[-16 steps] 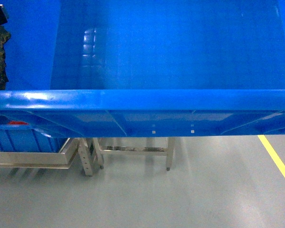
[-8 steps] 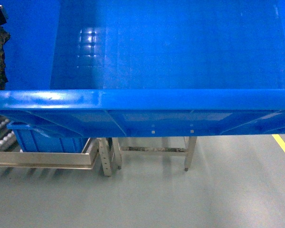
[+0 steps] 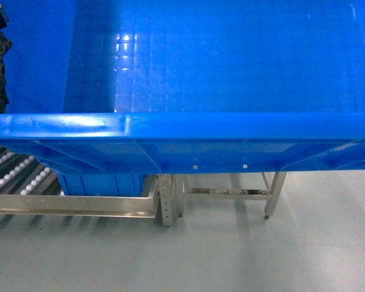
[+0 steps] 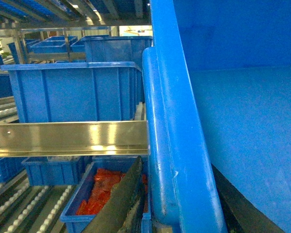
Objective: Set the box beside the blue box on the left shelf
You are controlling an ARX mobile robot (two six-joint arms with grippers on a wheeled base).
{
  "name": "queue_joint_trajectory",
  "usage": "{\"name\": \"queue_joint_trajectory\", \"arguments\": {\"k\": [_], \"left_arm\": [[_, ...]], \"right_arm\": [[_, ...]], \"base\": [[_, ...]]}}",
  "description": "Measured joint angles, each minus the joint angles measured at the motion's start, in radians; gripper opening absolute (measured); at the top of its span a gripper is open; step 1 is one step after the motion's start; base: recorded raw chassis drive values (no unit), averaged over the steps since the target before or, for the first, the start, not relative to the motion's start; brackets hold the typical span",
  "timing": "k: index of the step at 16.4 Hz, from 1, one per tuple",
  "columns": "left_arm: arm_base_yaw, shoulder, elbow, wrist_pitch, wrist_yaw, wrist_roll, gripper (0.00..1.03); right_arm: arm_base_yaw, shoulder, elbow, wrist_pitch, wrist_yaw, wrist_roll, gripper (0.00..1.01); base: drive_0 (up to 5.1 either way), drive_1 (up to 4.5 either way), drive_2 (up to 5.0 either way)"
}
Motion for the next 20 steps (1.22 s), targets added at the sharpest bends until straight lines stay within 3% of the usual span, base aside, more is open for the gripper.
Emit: {"name": "queue_joint_trajectory", "arguments": {"k": [20], "left_arm": [[0.000, 0.000, 0.000, -0.005, 0.000, 0.000, 0.29]], "right_arm": [[0.000, 0.000, 0.000, -0.003, 0.001, 0.000, 0.17]], "base": [[-5.0, 2.42, 2.4]]}}
